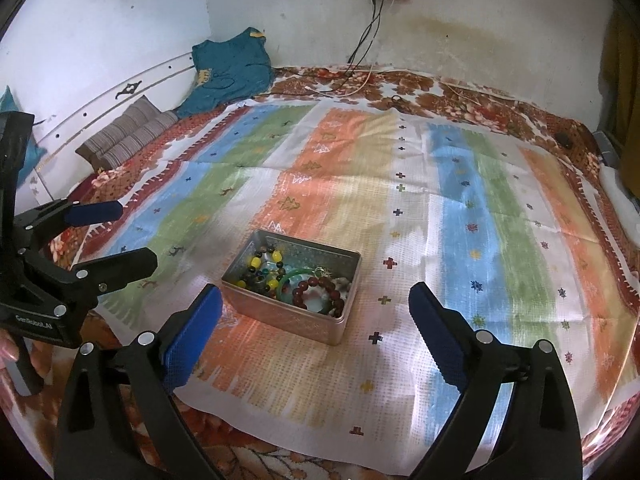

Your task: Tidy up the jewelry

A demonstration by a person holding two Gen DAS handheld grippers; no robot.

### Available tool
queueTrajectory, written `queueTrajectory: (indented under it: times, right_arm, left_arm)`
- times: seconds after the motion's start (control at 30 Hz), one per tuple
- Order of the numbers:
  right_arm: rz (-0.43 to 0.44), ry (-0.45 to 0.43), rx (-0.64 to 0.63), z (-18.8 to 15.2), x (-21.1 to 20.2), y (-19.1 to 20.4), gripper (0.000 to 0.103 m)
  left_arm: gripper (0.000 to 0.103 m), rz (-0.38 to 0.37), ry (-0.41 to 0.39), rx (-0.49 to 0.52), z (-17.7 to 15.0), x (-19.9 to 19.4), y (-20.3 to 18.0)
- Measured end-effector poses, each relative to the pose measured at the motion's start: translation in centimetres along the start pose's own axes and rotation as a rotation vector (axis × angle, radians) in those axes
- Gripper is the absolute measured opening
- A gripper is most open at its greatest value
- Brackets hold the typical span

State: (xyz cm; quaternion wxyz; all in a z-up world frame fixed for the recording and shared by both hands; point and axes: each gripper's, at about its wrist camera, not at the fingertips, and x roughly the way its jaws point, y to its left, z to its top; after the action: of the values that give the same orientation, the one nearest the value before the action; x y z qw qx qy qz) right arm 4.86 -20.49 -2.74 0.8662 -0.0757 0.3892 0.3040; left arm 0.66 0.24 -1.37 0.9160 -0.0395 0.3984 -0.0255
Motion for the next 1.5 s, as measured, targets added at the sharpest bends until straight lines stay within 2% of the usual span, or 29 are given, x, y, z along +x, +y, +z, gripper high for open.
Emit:
queueTrajectory:
  times: [0.57,1.03,1.5]
  right_arm:
    - [0.001,-0.014,0.010,0.1,-0.5,-0.3,0.095]
    - [0.000,-0.022,0.019,0.1,-0.6,-0.7,0.095]
    - [0.001,-0.026,0.024,0.1,-0.7,-1.0,0.095]
  left_arm:
    - [0.097,0.003,-0.009,0.002,-0.1,-0.1,-0.1]
    - [0.097,0.037,-0.024,0.003,0.1,-0.3,0.1]
    - [0.097,0.031,-0.040,0.009,-0.3,-0.6,0.1]
